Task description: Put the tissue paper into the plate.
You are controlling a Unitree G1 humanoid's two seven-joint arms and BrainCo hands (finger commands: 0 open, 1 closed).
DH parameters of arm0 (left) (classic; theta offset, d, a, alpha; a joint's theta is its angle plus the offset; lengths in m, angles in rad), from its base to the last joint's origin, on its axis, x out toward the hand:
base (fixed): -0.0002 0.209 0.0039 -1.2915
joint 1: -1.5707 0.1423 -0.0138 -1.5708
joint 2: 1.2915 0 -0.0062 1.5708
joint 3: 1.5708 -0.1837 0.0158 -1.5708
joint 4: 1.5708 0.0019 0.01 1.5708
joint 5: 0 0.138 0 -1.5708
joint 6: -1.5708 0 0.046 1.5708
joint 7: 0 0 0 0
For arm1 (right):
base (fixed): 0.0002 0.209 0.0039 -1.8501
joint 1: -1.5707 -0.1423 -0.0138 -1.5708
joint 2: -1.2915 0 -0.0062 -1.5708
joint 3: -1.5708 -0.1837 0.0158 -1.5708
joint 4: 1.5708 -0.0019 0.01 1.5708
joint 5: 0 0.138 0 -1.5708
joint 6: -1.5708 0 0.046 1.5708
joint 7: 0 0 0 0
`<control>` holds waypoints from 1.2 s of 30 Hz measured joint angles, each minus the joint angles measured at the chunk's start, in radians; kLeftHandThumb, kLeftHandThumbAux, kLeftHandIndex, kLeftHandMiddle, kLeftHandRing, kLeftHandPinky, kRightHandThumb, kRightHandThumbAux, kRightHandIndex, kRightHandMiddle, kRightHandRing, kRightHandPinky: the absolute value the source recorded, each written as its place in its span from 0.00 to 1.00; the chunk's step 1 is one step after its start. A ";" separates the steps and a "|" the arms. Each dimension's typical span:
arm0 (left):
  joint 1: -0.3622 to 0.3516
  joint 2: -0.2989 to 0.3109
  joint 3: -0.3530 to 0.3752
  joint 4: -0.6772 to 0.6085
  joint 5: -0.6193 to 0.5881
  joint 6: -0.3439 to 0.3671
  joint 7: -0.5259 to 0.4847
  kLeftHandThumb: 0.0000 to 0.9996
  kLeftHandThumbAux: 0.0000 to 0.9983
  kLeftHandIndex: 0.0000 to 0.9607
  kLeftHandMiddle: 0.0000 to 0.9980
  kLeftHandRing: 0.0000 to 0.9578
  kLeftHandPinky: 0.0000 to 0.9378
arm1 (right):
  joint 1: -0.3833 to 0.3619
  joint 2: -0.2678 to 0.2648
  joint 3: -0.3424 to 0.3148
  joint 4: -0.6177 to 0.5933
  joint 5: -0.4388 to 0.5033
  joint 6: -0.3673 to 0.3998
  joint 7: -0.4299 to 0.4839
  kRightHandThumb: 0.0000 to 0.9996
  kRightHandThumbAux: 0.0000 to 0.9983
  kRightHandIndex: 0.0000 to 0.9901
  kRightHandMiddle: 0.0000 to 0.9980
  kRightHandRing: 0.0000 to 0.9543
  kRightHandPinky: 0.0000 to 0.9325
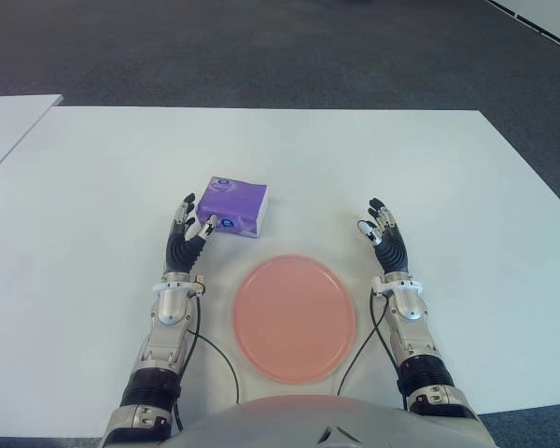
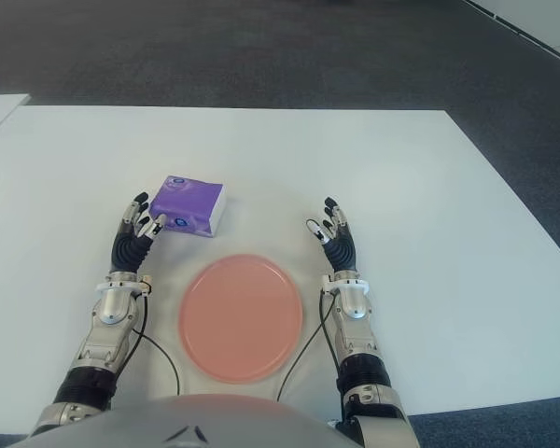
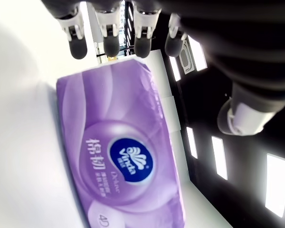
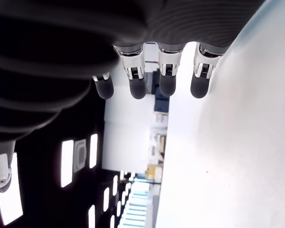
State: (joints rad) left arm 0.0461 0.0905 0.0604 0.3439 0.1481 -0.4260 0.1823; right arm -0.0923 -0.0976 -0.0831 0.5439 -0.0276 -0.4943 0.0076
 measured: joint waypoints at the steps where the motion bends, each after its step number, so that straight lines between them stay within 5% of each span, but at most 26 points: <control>1: 0.000 0.000 0.000 0.000 0.000 -0.002 0.000 0.05 0.49 0.00 0.00 0.00 0.00 | 0.000 0.000 0.000 0.001 0.000 -0.001 0.001 0.04 0.45 0.00 0.00 0.00 0.00; 14: -0.073 0.037 0.082 0.020 -0.090 -0.027 -0.018 0.05 0.56 0.00 0.00 0.00 0.00 | -0.008 0.000 -0.001 0.019 0.002 -0.009 0.000 0.04 0.45 0.00 0.00 0.00 0.00; 20: -0.067 0.045 0.094 -0.103 -0.081 -0.018 -0.017 0.04 0.58 0.00 0.00 0.00 0.00 | -0.016 0.001 -0.001 0.029 0.000 -0.014 -0.007 0.04 0.45 0.00 0.00 0.00 0.00; 36: -0.140 0.095 0.130 -0.165 -0.049 0.030 -0.015 0.02 0.59 0.00 0.00 0.00 0.00 | -0.031 0.003 0.005 0.043 -0.006 -0.021 -0.027 0.04 0.45 0.00 0.00 0.00 0.00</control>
State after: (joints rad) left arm -0.0939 0.1858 0.1908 0.1790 0.0991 -0.3957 0.1678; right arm -0.1237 -0.0950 -0.0781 0.5868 -0.0335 -0.5156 -0.0191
